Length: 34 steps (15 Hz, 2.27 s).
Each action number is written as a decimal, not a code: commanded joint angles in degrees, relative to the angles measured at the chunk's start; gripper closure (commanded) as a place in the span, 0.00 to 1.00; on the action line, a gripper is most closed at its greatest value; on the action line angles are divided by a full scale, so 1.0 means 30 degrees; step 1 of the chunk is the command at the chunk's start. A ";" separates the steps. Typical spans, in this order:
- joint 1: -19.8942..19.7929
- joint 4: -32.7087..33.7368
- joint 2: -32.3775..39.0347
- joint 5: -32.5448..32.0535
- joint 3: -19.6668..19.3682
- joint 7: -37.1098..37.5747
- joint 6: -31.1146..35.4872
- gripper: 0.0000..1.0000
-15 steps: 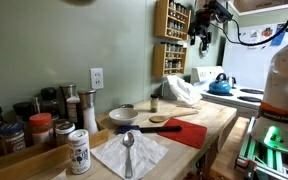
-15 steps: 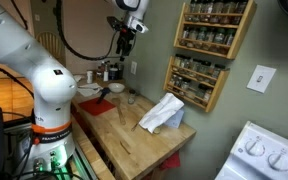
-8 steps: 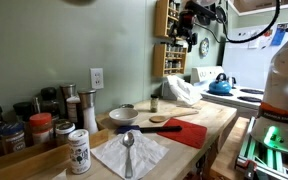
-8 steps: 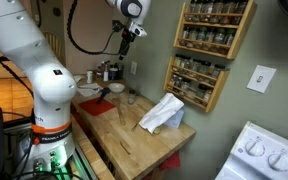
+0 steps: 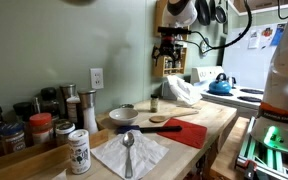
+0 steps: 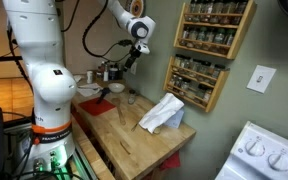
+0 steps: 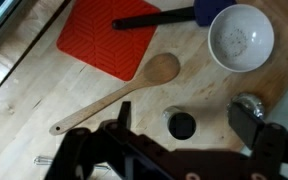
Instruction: Place the jar on the right side of the counter upside down
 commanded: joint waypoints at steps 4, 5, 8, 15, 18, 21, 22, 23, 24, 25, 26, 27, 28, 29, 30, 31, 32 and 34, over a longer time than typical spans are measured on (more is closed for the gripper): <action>0.0765 0.0140 0.2236 0.0011 -0.0890 0.1230 0.1521 0.00; 0.0834 0.0162 0.2609 0.0028 -0.0977 0.1200 0.1735 0.00; 0.0936 0.0260 0.2615 0.0029 -0.1101 0.1188 0.1732 0.00; 0.0684 -0.0200 0.4166 0.1919 -0.1868 0.0111 0.4697 0.00; 0.0668 -0.0526 0.4982 0.2961 -0.2163 -0.1487 0.6331 0.00; 0.0615 -0.0768 0.5730 0.3648 -0.2291 -0.3057 0.6895 0.00; 0.0587 -0.0785 0.6024 0.3924 -0.2309 -0.3518 0.6758 0.00; 0.0578 -0.0808 0.6258 0.4143 -0.2335 -0.3796 0.6667 0.00; 0.0513 -0.0791 0.6576 0.4734 -0.2321 -0.4206 0.6637 0.00; 0.0520 -0.0777 0.6816 0.5059 -0.2354 -0.4326 0.6609 0.00; 0.0514 -0.0713 0.7121 0.5585 -0.2395 -0.4293 0.6599 0.00; 0.0487 -0.0631 0.7370 0.6234 -0.2396 -0.4378 0.6590 0.00; 0.0484 -0.0537 0.7642 0.6777 -0.2419 -0.4333 0.6524 0.00; 0.0512 -0.0509 0.7834 0.7231 -0.2460 -0.4290 0.6577 0.00; 0.0478 -0.0427 0.8073 0.7850 -0.2459 -0.4496 0.6489 0.00; 0.0486 -0.0392 0.8241 0.8320 -0.2496 -0.4567 0.6443 0.00; 0.0476 -0.0325 0.8434 0.8838 -0.2514 -0.4735 0.6319 0.00; 0.0438 -0.0230 0.8804 0.9600 -0.2571 -0.5045 0.5907 0.00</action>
